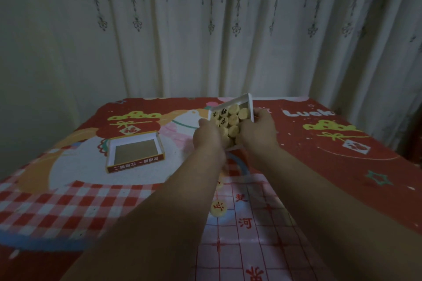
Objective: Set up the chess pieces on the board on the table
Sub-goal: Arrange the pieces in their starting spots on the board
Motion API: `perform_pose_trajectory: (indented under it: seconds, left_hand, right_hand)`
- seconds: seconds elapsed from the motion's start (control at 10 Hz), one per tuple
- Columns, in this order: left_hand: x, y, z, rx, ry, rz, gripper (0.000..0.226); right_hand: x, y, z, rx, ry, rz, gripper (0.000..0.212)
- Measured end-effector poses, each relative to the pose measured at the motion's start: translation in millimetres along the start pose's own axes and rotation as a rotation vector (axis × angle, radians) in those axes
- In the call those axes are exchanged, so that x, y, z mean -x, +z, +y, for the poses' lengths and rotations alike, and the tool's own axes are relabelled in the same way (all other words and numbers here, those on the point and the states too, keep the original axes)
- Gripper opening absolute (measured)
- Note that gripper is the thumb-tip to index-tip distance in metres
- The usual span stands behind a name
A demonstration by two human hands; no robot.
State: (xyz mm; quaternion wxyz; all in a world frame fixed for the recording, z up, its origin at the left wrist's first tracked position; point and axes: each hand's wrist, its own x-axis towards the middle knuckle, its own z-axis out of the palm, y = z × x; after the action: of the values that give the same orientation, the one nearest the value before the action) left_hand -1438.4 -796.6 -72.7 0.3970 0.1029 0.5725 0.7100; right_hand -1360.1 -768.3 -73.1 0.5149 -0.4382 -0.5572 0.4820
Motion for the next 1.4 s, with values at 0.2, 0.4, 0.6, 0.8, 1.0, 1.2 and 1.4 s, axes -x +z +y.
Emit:
perform_pose_trajectory:
  seconds: [0.2,0.4,0.6,0.8,1.0,1.2,1.4]
  left_hand:
    - [-43,10,-16,0.154,0.041,0.069,0.055]
    - [-15,11,-2,-0.006,0.076,0.064,0.054]
    - [-26,15,-1,0.030,0.057,0.017,0.041]
    - [-39,15,-10,0.187,0.015,0.053,0.032]
    - [-41,13,-8,0.472,-0.052,0.085,0.017]
    - [-42,4,-4,0.616,-0.115,0.025,0.020]
    - [-47,-8,-1,0.698,-0.117,0.095,0.021]
  right_hand:
    - [12,6,4,0.065,-0.063,-0.039,0.028]
    - [17,12,7,0.122,-0.023,-0.182,0.019]
    - [19,7,-3,0.161,-0.088,-0.224,0.014]
    - [19,10,3,0.122,-0.049,-0.183,0.018]
    - [6,15,8,-0.084,0.103,-0.062,0.025]
    - [7,14,4,-0.204,0.217,-0.005,0.012]
    - [11,11,-1,-0.361,0.321,-0.022,0.018]
